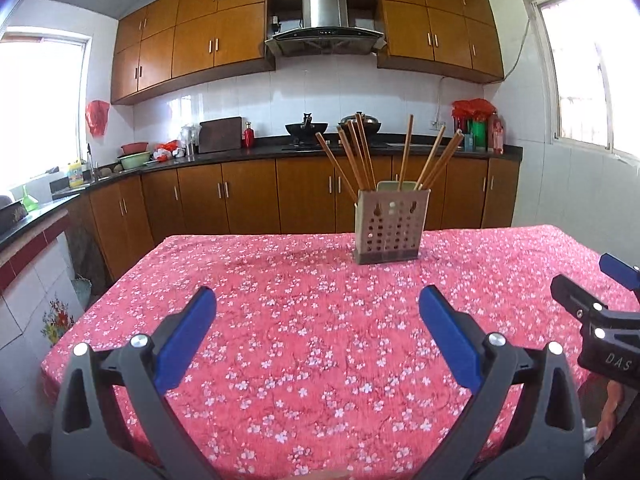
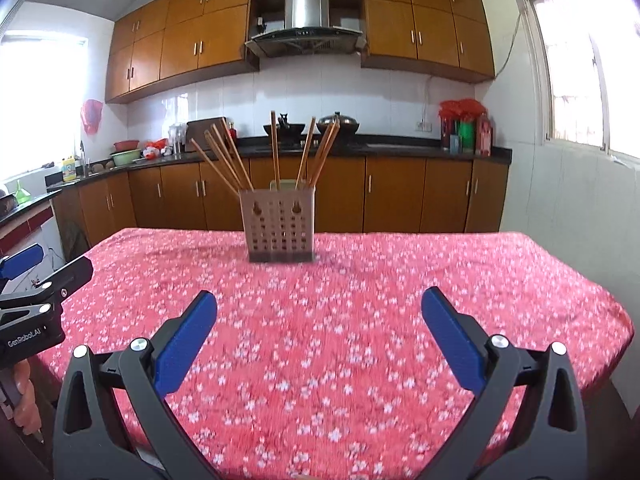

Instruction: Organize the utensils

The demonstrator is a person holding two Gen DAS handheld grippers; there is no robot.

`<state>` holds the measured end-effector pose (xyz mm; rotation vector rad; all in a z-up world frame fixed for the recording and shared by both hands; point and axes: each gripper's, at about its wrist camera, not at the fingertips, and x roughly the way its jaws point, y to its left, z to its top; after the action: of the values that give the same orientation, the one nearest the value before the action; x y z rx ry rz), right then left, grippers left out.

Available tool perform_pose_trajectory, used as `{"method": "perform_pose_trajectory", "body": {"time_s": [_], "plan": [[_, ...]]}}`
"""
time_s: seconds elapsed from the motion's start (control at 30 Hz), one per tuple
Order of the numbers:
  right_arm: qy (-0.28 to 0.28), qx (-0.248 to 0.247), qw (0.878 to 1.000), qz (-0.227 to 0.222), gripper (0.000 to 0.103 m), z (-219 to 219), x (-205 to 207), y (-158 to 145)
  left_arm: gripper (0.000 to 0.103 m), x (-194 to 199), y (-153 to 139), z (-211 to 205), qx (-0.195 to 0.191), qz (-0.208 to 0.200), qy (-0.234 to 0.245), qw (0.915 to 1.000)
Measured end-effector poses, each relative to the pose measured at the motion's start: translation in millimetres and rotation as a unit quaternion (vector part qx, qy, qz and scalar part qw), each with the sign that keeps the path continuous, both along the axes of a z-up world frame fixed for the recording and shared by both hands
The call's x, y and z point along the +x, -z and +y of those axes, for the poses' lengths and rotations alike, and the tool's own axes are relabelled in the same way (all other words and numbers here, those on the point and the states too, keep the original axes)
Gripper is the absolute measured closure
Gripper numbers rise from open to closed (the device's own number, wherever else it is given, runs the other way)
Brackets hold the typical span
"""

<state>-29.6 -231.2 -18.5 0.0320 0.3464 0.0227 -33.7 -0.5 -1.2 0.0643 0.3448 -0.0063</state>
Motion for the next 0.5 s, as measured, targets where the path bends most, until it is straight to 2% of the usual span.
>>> {"method": "perform_pose_trajectory", "body": {"time_s": [0.5], "plan": [[0.009,0.010,1.000,0.023,0.002,-4.3,-0.9,13.2,0.004,0.8,12.7,-2.3,-0.003,0.016,0.006,0.9999]]}}
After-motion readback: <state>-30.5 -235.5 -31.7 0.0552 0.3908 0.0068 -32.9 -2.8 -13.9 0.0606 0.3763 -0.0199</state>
